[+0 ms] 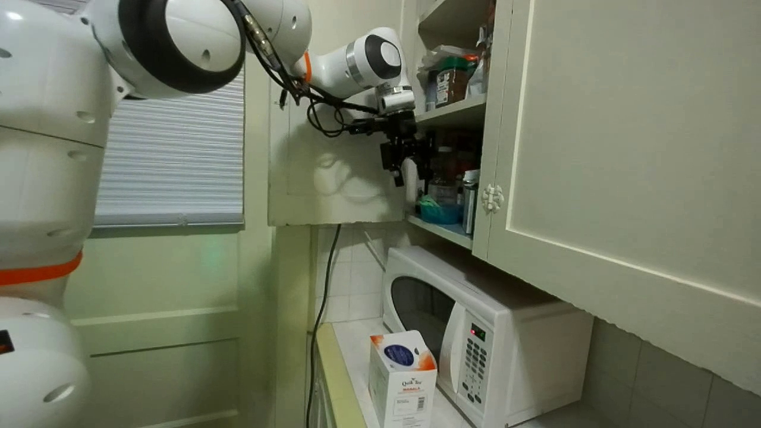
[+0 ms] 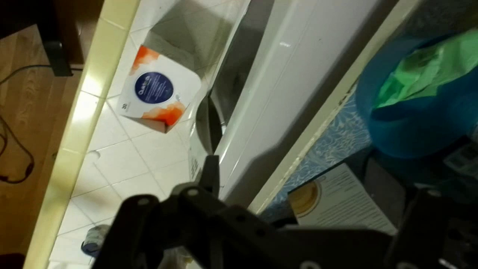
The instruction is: Put the bowl in the top cabinet
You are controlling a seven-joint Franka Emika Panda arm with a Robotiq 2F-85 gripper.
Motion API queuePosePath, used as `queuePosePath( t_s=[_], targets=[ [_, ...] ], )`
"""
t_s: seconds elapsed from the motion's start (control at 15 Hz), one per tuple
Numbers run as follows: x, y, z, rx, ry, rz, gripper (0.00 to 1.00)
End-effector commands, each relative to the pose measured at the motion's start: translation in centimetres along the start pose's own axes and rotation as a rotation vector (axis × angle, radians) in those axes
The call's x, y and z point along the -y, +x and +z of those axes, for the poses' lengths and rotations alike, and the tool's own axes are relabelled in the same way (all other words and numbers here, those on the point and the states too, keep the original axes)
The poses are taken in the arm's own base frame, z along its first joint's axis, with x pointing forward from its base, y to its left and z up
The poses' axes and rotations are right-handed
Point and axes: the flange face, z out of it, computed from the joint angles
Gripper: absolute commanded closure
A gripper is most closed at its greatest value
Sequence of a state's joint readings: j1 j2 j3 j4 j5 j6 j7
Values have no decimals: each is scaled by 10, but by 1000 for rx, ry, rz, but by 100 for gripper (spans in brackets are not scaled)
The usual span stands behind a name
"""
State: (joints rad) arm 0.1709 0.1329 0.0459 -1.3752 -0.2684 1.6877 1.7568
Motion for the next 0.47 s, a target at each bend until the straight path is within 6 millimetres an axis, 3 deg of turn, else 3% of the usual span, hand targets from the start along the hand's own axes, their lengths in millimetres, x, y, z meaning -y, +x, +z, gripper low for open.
queuePosePath(
  t_s=[0.0,0.13,0.33,0.4],
  targets=[
    [-66,32,-11,-69,-69,-38,0],
    [-91,52,-12,-74,-72,-49,0],
    [-121,76,-13,63,-11,4,0],
    [-90,65,-18,-3,-46,-14,0]
  ],
)
